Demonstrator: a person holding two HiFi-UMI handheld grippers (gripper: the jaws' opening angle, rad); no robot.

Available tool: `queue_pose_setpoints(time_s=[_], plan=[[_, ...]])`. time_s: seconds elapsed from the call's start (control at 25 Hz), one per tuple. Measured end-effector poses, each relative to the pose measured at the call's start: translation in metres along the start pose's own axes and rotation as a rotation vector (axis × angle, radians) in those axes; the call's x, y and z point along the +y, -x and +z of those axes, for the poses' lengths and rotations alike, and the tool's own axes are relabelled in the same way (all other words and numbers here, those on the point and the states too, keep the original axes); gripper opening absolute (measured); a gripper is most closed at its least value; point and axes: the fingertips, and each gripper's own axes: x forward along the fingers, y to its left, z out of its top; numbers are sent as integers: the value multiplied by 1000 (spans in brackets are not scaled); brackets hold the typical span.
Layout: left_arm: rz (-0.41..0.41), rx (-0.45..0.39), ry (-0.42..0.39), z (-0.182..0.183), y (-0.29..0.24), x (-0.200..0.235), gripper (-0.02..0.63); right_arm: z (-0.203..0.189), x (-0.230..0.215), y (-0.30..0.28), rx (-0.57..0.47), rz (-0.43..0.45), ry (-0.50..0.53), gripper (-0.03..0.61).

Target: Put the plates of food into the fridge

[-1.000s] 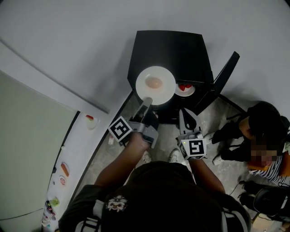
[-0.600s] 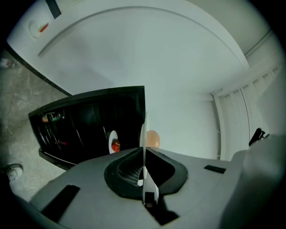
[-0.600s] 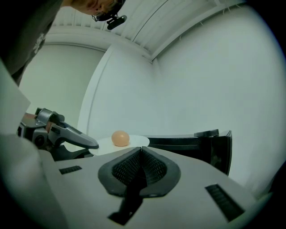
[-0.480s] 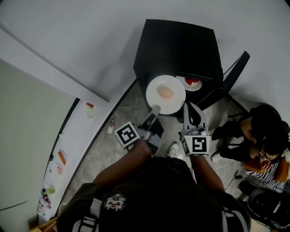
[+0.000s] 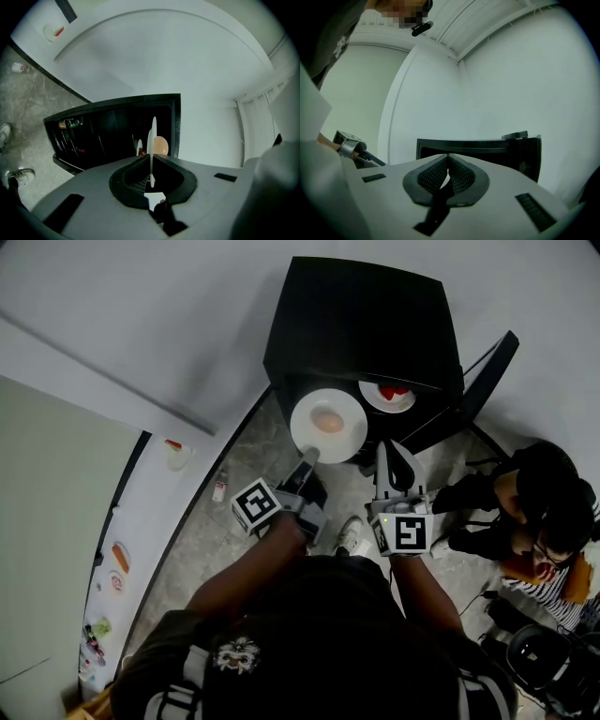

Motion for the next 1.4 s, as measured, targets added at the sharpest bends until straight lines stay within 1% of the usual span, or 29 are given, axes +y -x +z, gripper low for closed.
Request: queue_pose_setpoints(time_s=[0.32,0.44,0.52,0.64,0.76,0.88,1.0,1.16,1.28,1.4], plan=[[29,-35,-7,25,-23,28,34,-18,-8,2,45,-1,15,26],[29,-40,8,29,-34,33,34,-24,-12,1,64,1,28,26],[24,-51,26,34,-41,37,34,-26,-14,0,67,1,23,26],[21,-73,22,42,-50,42,34,-24,-15,-2,63,-2,-1,26],[28,-76,5,46,-58,44,34,-20,-15,-6,52,-7,-23,26],[32,-80,-4,48,-64,47,34,-25,-18,-7,63,-7,-25,26],[35,-87,0,51,-70,51,34,-36,-21,-7,93,2,-12,25],[37,-94,8,55,-82,53,34,-42,-27,-10,108,2,-12,26],[40,-98,11,59,-91,55,34,-48,-31,-12,137,-6,-18,25],[42,-102,11,63,-99,56,34,-46,-33,-15,120,-4,-17,26]])
